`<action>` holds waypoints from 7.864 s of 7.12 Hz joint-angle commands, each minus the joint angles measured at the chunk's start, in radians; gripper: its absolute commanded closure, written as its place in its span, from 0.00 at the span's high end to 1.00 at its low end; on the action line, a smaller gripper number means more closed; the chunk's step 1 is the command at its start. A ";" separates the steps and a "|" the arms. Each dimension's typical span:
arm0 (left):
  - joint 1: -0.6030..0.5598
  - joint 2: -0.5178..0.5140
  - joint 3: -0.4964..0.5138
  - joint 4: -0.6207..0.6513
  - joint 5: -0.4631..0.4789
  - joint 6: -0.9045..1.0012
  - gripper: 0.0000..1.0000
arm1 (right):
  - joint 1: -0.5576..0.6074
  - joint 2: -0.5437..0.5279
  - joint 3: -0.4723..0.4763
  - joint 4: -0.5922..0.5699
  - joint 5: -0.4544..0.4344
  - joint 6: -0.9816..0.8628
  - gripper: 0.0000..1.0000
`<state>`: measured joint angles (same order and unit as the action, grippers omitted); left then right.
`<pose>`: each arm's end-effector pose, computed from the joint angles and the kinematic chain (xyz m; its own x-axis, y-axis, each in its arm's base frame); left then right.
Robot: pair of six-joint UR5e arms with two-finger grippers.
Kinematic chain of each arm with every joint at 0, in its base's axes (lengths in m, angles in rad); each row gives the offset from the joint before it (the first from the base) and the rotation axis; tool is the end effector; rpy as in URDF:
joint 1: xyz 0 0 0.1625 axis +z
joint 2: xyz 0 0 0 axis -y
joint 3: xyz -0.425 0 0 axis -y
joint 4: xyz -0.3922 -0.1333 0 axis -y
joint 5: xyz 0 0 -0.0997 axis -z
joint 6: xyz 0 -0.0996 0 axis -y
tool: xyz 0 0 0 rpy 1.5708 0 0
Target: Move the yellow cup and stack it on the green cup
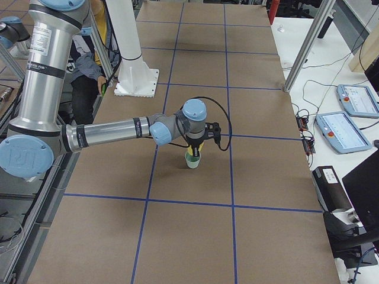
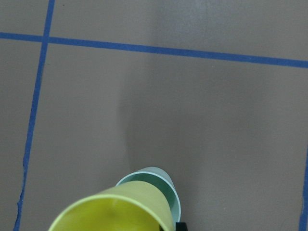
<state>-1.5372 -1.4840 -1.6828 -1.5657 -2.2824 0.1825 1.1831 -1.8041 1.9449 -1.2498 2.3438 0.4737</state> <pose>-0.0529 -0.4585 0.6494 0.7378 0.2193 -0.6384 -0.1703 0.9756 0.1383 -0.0964 -0.4047 0.5404 0.6394 -0.1191 0.7596 0.0525 0.9924 0.1113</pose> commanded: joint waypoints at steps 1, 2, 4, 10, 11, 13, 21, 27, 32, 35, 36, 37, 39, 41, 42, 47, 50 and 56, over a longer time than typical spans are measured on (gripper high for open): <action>0.000 0.001 -0.002 -0.001 0.000 0.000 1.00 | -0.017 -0.015 -0.009 0.026 -0.006 0.011 0.00; 0.000 0.001 -0.002 -0.001 0.000 0.000 1.00 | -0.025 -0.015 -0.014 0.026 -0.018 0.011 0.00; 0.000 0.001 -0.003 -0.001 0.000 0.000 1.00 | -0.026 -0.015 -0.026 0.027 -0.032 0.011 0.00; 0.000 0.001 -0.003 -0.001 0.000 0.002 1.00 | -0.036 0.002 -0.038 0.027 -0.035 0.014 0.00; 0.000 0.001 -0.003 -0.001 0.000 0.002 1.00 | -0.036 0.003 -0.038 0.027 -0.035 0.014 0.22; 0.000 0.001 -0.003 -0.001 0.000 0.002 1.00 | -0.040 0.026 -0.040 0.029 -0.035 0.013 1.00; 0.000 0.010 0.003 -0.001 0.000 0.002 1.00 | 0.313 0.098 -0.077 -0.338 -0.070 -0.467 1.00; -0.006 -0.005 0.005 0.015 -0.003 -0.015 1.00 | 0.380 0.081 -0.156 -0.405 -0.077 -0.475 1.00; -0.021 -0.013 0.011 0.001 -0.046 -0.109 1.00 | 0.380 0.083 -0.156 -0.405 -0.074 -0.474 1.00; -0.020 -0.010 -0.023 -0.019 0.053 -0.101 1.00 | 0.380 0.081 -0.158 -0.405 -0.075 -0.474 1.00; -0.020 -0.009 -0.025 -0.039 0.053 -0.101 1.00 | 0.380 0.083 -0.158 -0.404 -0.074 -0.474 1.00; -0.020 -0.007 -0.025 -0.053 0.052 -0.103 1.00 | 0.380 0.083 -0.158 -0.404 -0.074 -0.474 1.00; -0.020 0.001 -0.025 -0.053 0.044 -0.104 1.00 | 0.380 0.081 -0.162 -0.392 -0.074 -0.474 1.00; -0.020 0.002 -0.025 -0.053 0.044 -0.104 1.00 | 0.380 0.081 -0.162 -0.392 -0.074 -0.474 1.00; -0.020 0.002 -0.025 -0.051 0.044 -0.104 1.00 | 0.380 0.081 -0.162 -0.392 -0.074 -0.474 1.00; -0.020 0.002 -0.023 -0.053 0.044 -0.104 1.00 | 0.380 0.081 -0.170 -0.392 -0.074 -0.474 1.00; -0.018 0.002 -0.023 -0.053 0.043 -0.106 1.00 | 0.379 0.081 -0.176 -0.392 -0.074 -0.474 1.00; -0.018 0.002 -0.020 -0.053 0.044 -0.107 1.00 | 0.380 0.081 -0.176 -0.392 -0.074 -0.475 1.00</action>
